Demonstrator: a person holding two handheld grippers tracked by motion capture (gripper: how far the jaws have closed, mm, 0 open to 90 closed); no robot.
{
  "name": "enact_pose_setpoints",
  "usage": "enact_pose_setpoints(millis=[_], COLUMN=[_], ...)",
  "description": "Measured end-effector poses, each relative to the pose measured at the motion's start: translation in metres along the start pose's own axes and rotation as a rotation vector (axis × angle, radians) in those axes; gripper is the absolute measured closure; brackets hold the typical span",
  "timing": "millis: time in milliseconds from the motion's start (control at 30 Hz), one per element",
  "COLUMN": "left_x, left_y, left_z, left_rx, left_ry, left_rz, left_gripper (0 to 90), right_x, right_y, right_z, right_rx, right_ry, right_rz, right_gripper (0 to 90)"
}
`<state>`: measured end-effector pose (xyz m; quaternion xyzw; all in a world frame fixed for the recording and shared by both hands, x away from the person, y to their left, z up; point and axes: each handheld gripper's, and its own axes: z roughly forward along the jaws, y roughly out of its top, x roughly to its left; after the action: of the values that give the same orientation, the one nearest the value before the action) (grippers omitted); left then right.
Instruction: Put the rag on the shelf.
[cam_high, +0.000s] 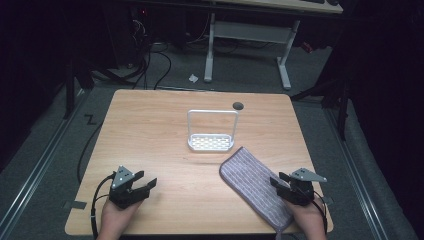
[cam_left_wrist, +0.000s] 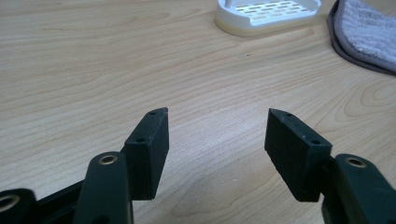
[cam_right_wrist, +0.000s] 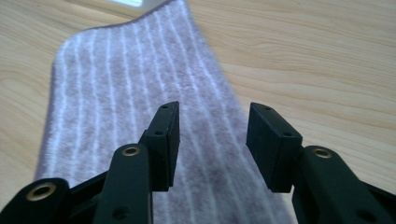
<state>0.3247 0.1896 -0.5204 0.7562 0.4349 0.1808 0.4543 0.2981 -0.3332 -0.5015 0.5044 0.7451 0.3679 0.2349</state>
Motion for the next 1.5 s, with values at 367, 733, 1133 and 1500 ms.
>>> enact_pose_setpoints(millis=[367, 733, 1133, 1500], left_x=[-0.003, 0.003, -0.011, -0.018], left_y=[0.001, 0.002, 0.017, 0.021], left_z=[0.004, -0.005, 0.012, 0.02], left_rx=[-0.012, -0.027, -0.031, -0.033], left_ry=[-0.003, -0.056, -0.095, -0.101], left_rz=[0.013, -0.099, -0.051, -0.017], left_gripper=[38.9, 69.8, 72.2, 66.1], right_x=[-0.002, -0.026, -0.001, 0.031], right_y=[-0.001, -0.011, -0.024, -0.02], right_z=[-0.003, 0.001, -0.007, -0.017], right_rx=[-0.008, 0.089, 0.129, 0.101], right_ry=[-0.014, -0.171, -0.041, 0.011], right_rz=[-0.004, 0.009, -0.002, -0.06], right_gripper=[60.7, 84.9, 90.0, 89.3])
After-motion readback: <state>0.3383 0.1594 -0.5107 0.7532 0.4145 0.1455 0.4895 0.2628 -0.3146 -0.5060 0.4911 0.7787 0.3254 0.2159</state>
